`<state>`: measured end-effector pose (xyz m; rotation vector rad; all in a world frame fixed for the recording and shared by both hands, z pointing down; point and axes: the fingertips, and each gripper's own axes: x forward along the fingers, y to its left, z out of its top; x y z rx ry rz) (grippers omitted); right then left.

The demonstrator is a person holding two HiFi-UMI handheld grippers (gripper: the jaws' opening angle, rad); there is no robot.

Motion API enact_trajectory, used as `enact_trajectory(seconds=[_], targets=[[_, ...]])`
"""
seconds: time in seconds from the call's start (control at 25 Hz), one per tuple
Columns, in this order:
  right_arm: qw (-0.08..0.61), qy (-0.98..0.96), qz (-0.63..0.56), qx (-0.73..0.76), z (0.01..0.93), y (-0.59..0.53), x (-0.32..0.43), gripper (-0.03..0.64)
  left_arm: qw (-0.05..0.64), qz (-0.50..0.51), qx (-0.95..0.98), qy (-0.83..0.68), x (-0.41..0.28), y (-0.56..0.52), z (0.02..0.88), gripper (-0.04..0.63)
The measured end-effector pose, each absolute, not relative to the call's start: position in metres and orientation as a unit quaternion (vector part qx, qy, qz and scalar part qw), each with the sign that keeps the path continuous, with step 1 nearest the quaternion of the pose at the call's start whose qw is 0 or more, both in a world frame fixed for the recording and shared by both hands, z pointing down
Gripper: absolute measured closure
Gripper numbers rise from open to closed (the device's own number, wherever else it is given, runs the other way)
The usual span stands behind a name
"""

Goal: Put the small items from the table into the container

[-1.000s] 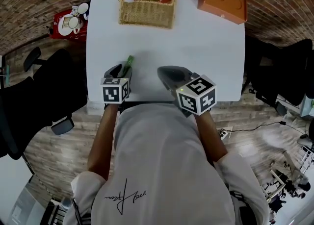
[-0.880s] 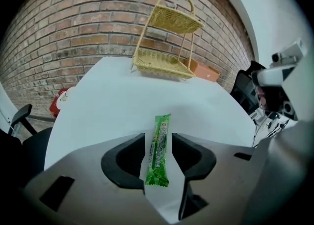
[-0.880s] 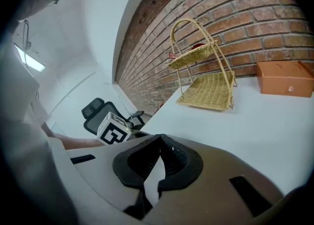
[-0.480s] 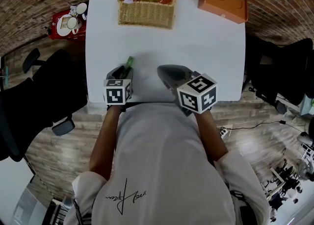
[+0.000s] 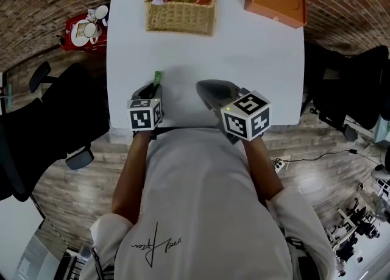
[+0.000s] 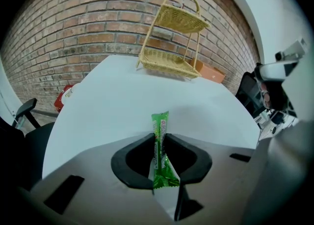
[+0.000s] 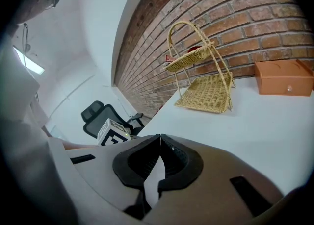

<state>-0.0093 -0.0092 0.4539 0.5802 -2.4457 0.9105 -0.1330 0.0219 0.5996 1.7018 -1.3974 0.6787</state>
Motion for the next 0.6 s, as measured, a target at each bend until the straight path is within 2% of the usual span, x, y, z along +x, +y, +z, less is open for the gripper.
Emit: enact_trajectory(seconds=[0.6], targets=[[0.232,-0.896,0.312,0.215,0.4474,-0.0050,-0.0023,0.594,0.416,0.243,0.675,-0.559,-0.1318,0.0304,0.5939,0.523]])
